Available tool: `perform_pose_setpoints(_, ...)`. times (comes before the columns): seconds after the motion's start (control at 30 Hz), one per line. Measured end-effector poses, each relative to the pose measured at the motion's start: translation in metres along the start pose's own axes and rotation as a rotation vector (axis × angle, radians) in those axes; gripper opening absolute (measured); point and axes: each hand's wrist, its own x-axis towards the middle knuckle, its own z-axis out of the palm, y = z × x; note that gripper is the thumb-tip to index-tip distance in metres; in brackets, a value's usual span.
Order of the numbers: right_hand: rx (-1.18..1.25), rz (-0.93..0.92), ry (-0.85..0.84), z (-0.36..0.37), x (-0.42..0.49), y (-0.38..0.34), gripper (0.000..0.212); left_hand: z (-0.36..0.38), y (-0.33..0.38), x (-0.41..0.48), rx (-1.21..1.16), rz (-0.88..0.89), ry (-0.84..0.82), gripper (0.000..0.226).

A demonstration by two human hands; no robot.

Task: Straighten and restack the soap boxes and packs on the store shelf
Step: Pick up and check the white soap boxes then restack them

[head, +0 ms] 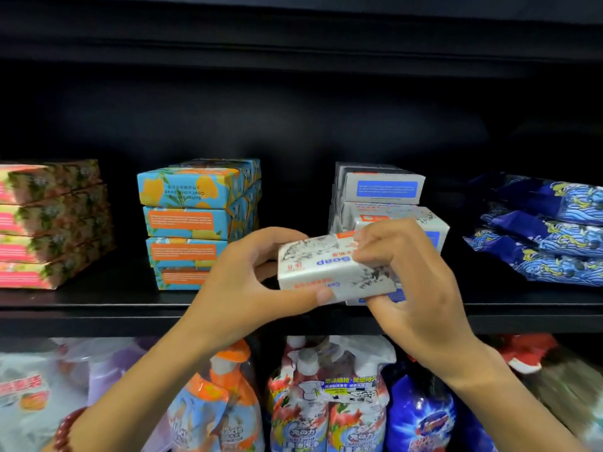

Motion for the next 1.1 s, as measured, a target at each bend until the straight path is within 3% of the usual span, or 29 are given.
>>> perform_pose_setpoints(0.17,-0.011,0.022,-0.068,0.000,-0.008,0.008,0.042,-0.004,-0.009,-0.006,-0.006,0.043,0.026,0.056)
perform_pose_setpoints(0.37,-0.110,0.161,-0.092,-0.008,-0.039,0.021,0.031,-0.011,-0.031,-0.021,0.057,-0.052,0.112,0.059)
perform_pose_setpoints(0.57,-0.342,0.067,-0.219,0.009,-0.067,0.020,0.026,-0.005,-0.041,-0.022,0.373,-0.036,0.148,0.061)
perform_pose_setpoints(0.67,-0.416,0.040,-0.201,0.016,-0.071,0.016,0.023,-0.005,-0.041,-0.018,0.508,0.017,0.097,0.067)
perform_pose_setpoints(0.73,-0.427,0.056,-0.177,0.018,-0.071,0.014,0.021,-0.002,-0.041,-0.021,0.642,0.132,0.092,0.056)
perform_pose_setpoints(0.87,-0.396,0.099,-0.173,0.019,-0.069,0.011,0.023,0.010,-0.044,-0.026,0.949,0.391,0.253,0.028)
perform_pose_setpoints(0.97,-0.388,0.126,-0.178,0.019,-0.069,0.010,0.029,0.013,-0.040,-0.021,0.932,0.401,0.249,0.018)
perform_pose_setpoints(1.1,-0.393,0.151,-0.168,0.020,-0.070,0.009,0.028,0.009,-0.033,-0.004,0.996,0.259,0.128,0.008)
